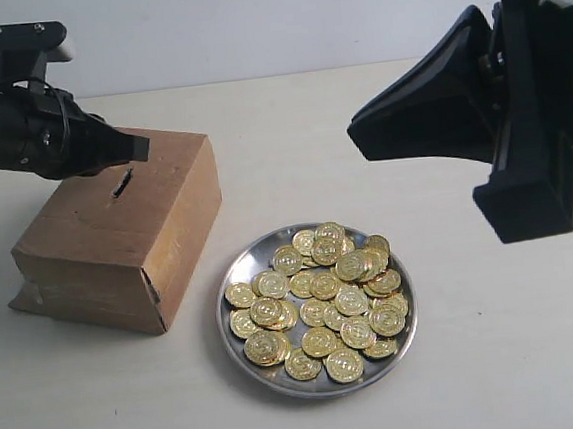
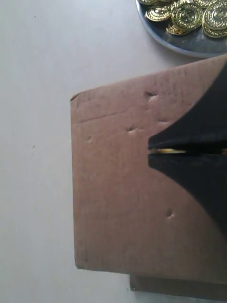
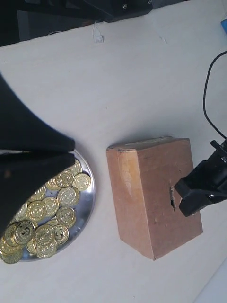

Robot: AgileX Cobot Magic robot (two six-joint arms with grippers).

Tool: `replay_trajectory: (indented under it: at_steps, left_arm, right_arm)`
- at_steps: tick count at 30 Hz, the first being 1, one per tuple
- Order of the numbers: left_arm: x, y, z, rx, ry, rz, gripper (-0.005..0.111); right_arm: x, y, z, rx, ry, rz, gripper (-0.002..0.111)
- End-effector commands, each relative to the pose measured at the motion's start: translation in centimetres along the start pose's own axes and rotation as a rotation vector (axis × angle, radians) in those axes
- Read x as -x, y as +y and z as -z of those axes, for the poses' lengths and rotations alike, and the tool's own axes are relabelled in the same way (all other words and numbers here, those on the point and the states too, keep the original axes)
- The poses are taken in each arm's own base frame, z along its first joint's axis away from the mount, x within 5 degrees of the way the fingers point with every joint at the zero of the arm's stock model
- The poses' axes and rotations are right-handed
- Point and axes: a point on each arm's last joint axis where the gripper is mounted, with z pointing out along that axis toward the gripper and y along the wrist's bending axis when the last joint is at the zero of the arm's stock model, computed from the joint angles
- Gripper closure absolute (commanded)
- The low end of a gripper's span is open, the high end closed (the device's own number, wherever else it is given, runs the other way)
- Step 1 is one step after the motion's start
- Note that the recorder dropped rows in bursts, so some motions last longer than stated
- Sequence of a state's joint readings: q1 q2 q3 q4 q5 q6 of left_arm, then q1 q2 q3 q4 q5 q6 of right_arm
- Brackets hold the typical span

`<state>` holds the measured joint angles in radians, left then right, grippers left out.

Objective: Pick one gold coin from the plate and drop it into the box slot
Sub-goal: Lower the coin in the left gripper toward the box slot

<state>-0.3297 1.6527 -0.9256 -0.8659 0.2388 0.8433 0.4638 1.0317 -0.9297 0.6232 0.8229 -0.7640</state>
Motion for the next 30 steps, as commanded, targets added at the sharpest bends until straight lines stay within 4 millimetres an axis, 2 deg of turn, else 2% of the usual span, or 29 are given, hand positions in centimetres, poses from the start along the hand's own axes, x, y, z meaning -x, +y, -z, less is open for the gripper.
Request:
replay_trajectory:
  at_steps: [1,9,13,16,20,24,30]
  left_arm:
    - [-0.1,-0.1,0.0,-0.008,0.026,0.0,0.107]
    - [-0.9,0.3,0.1,0.054,0.112,0.004,0.107]
    - [-0.9,-1.3,0.0,0.055,0.128,-0.045,0.107]
    - [-0.1,-2.2,0.4,0.068,0.109,-0.066,0.107]
    - [1.2,-2.0,1.3,0.115,0.104,-0.017,0.107]
    - [1.1,-1.4,1.5,0.184,0.14,0.007,0.107]
    - [0.9,-1.7,1.5,0.186,0.156,0.03,0.107]
  right_arm:
    - [0.0,0.2,0.1,0.005,-0.006,-0.008,0.108]
    - [0.0,0.2,0.1,0.005,-0.006,-0.008,0.108]
    - [0.0,0.2,0.1,0.005,-0.006,-0.008,0.108]
    - [0.0,0.2,0.1,0.005,-0.006,-0.008,0.108]
    - [-0.1,0.3,0.1,0.017,0.004,-0.01,0.108]
    - [-0.1,0.3,0.1,0.021,0.003,-0.013,0.108]
    - [0.0,0.4,0.2,0.029,-0.004,-0.022,0.108]
